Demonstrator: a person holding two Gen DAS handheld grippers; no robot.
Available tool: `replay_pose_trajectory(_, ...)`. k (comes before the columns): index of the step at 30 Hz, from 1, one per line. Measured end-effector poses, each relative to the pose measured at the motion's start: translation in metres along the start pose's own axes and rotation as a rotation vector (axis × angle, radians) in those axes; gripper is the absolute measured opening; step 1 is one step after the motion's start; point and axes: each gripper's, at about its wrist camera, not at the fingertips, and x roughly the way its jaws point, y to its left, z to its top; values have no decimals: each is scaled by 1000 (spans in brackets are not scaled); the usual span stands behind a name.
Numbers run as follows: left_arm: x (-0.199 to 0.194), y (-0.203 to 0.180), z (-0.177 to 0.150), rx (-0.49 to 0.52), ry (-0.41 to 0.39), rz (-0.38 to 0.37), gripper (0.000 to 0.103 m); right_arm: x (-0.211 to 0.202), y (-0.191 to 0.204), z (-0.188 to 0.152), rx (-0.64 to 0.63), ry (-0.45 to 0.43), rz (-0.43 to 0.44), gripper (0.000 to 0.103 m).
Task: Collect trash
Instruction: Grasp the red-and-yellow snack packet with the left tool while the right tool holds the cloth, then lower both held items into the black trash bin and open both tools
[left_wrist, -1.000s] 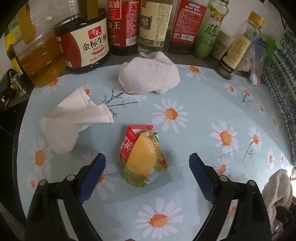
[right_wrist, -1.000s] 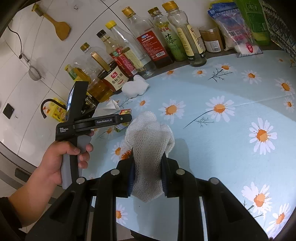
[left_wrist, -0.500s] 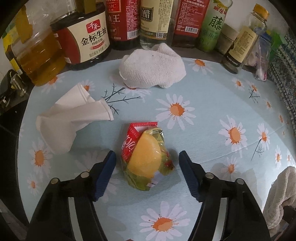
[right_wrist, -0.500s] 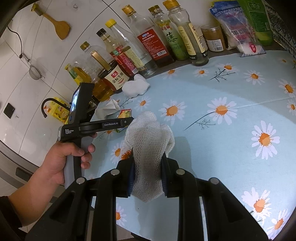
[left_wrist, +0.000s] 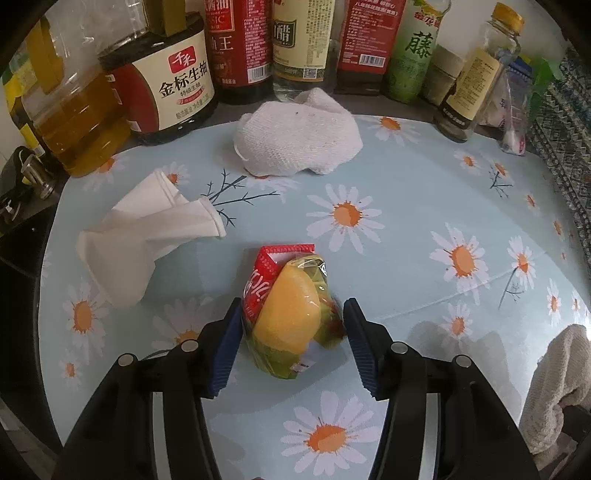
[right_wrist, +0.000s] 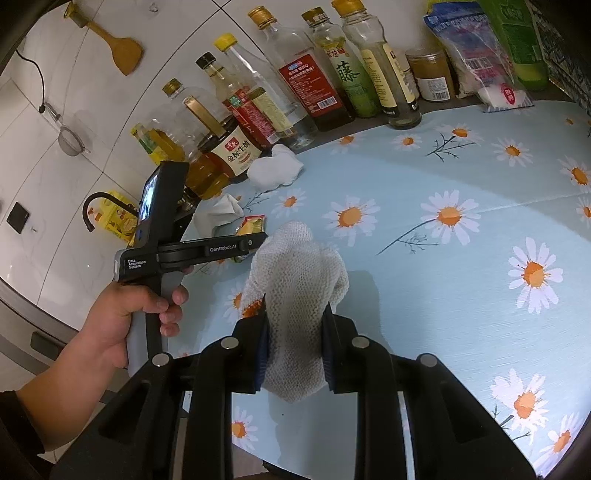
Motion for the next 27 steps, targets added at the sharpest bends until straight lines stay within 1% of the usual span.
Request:
replay_pose_trajectory(4, -15, 0, -7, 7, -24, -22, 52, 0, 7, -3, -5, -5, -5, 25)
replay_pose_trajectory(9, -40, 5, -24, 3, -51, -71, 52, 1, 19, -13, 3, -5, -16, 25)
replay_pose_trajectory(19, -92, 28, -89, -15, -95, -161, 52, 3, 61, -40, -30, 3, -34, 25)
replay_pose_trajectory(27, -118, 48, -139, -2, -92, -213, 52, 10, 94, -68, -49, 24, -54, 26)
